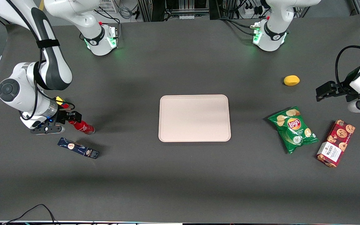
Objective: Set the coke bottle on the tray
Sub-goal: 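Close the right gripper around the bottle's cap end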
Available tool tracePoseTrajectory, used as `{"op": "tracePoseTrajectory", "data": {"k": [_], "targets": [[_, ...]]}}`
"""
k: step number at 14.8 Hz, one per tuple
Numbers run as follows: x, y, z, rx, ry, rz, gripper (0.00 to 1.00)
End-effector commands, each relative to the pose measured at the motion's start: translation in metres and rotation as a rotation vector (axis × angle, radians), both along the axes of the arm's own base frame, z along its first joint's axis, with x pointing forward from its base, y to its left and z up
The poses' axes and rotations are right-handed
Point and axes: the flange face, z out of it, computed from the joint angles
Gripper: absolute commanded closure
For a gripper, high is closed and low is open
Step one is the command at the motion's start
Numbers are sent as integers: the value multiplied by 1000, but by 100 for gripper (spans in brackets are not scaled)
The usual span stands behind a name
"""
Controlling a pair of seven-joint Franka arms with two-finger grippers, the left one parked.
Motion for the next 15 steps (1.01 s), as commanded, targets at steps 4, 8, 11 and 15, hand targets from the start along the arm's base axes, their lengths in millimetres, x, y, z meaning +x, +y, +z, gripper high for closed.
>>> {"op": "tracePoseTrajectory", "data": {"k": [4, 8, 11, 15], "targets": [[0, -2, -4, 33, -12, 2, 76], [1, -1, 2, 38, -12, 0, 100], [2, 0, 27, 50, 17, -1, 100], [12, 5, 90, 66, 48, -1, 100]]}}
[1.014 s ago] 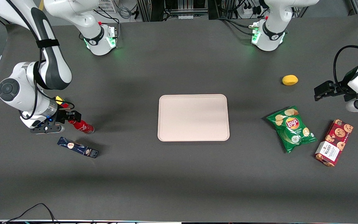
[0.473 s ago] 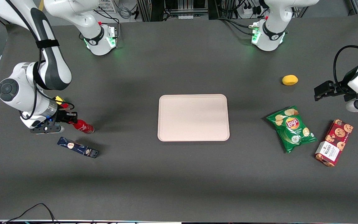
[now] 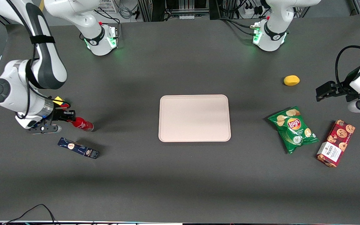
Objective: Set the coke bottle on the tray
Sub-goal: 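Close the right gripper around the bottle's cap end, then lift the bottle and carry it toward the pink tray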
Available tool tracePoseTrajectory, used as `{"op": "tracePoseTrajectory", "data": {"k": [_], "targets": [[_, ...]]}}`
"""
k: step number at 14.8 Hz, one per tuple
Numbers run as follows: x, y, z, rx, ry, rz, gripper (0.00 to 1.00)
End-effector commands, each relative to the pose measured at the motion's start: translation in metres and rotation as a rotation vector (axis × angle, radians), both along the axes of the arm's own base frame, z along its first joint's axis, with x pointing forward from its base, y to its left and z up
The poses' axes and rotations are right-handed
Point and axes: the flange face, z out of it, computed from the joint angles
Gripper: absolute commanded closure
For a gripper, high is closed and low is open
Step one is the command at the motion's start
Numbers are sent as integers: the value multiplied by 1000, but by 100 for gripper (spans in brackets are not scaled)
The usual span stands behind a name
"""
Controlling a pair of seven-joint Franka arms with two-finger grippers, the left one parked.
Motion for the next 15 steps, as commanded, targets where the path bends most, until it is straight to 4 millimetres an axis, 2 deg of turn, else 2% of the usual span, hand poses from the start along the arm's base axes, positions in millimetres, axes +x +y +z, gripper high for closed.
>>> {"op": "tracePoseTrajectory", "data": {"k": [1, 2, 5, 8, 11, 13, 15], "targets": [[7, 5, 72, 44, 3, 13, 100], [8, 7, 91, 48, 5, 19, 100], [5, 35, 144, 58, 15, 39, 100], [-6, 77, 187, 61, 0, 27, 100], [-15, 131, 226, 62, -24, -2, 100], [-24, 175, 247, 63, -33, -14, 100], [-32, 225, 252, 61, -33, -30, 100]]}}
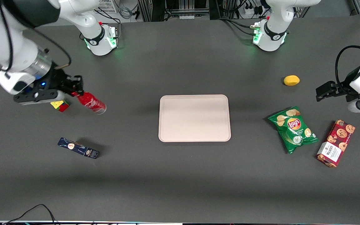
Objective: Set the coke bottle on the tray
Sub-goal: 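Lift the bottle and carry it toward the pink tray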
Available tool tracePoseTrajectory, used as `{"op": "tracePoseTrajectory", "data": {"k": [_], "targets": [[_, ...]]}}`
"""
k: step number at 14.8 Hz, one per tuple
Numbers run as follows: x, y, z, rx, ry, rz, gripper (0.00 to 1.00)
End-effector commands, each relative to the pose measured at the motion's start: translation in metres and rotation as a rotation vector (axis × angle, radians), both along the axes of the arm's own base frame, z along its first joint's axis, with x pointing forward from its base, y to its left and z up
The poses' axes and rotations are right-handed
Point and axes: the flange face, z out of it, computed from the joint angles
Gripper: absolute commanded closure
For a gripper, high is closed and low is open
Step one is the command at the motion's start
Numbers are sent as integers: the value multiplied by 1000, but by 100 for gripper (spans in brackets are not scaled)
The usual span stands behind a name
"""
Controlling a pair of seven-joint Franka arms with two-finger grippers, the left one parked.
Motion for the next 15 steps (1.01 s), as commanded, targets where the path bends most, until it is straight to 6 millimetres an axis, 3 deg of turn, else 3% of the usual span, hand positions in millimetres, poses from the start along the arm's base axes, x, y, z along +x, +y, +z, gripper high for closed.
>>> {"op": "tracePoseTrajectory", "data": {"k": [1, 5, 8, 12, 15], "targets": [[-8, 79, 17, 17, 13, -50, 100], [-5, 165, -22, 35, 93, -107, 100], [-2, 215, -72, -11, 109, -123, 100], [2, 254, -129, -23, 107, -172, 100], [8, 267, -167, -36, 92, -198, 100]]}}
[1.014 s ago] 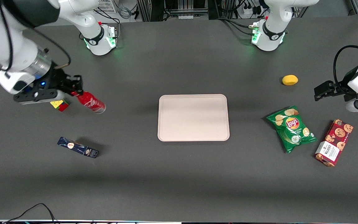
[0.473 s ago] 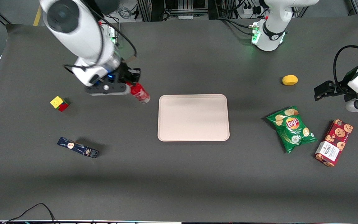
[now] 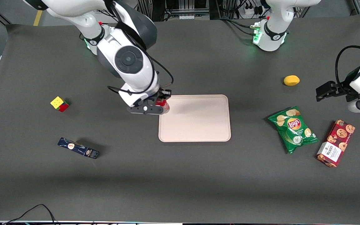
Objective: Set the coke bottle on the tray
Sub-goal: 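Lift the bottle and carry it toward the pink tray, then lower the bottle onto the tray and open the right gripper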
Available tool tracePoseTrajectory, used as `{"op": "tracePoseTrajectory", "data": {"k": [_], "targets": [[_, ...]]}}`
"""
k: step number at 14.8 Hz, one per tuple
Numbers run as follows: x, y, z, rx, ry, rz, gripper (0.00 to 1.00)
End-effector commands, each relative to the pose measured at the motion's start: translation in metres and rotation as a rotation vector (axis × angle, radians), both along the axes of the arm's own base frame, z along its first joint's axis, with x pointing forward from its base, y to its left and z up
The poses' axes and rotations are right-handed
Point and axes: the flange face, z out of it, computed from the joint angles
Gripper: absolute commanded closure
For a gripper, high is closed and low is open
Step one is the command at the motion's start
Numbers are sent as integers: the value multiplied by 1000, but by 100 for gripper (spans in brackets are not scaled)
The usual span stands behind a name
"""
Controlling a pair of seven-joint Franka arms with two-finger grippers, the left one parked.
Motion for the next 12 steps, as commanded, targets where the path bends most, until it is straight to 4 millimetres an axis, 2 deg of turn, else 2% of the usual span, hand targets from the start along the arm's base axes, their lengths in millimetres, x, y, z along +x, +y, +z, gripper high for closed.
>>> {"op": "tracePoseTrajectory", "data": {"k": [1, 4, 7, 12], "targets": [[11, 19, -24, 7, -26, -48, 100], [11, 24, -59, -21, -46, -62, 100], [9, 28, -81, -10, -58, -53, 100], [11, 26, -97, -33, -59, -60, 100]]}}
